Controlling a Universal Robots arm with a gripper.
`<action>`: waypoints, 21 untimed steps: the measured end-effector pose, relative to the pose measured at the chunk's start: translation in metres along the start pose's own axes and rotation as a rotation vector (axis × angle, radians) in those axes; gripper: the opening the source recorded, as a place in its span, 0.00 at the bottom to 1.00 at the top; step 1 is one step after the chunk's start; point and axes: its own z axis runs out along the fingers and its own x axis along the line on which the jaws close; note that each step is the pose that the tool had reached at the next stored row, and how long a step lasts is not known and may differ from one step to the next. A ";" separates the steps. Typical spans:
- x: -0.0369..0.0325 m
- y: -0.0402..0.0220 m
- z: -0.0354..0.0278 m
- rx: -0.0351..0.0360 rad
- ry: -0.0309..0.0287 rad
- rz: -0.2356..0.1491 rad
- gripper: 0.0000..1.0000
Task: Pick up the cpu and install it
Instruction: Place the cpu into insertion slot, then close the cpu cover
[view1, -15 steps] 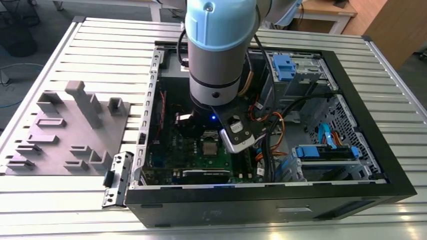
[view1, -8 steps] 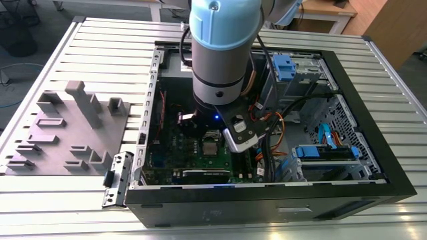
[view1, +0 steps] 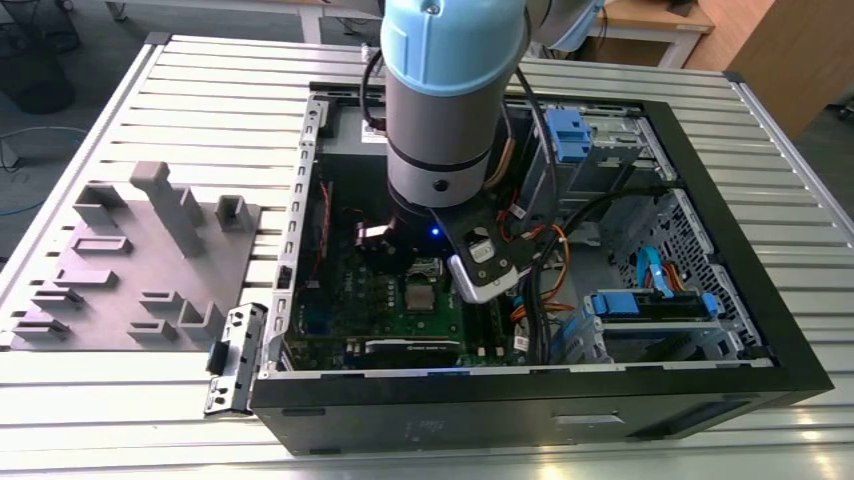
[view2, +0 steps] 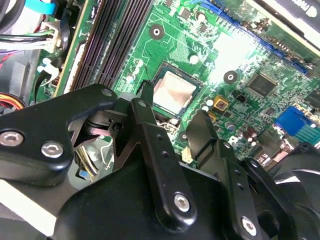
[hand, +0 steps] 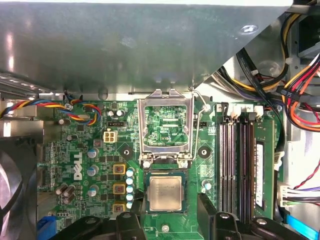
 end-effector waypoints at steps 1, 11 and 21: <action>0.0000 0.0000 0.0000 0.0001 0.0000 0.000 0.54; -0.0007 0.0000 0.0000 0.0000 0.0000 0.000 0.54; -0.0007 0.0000 0.0000 0.0000 0.0005 0.000 0.28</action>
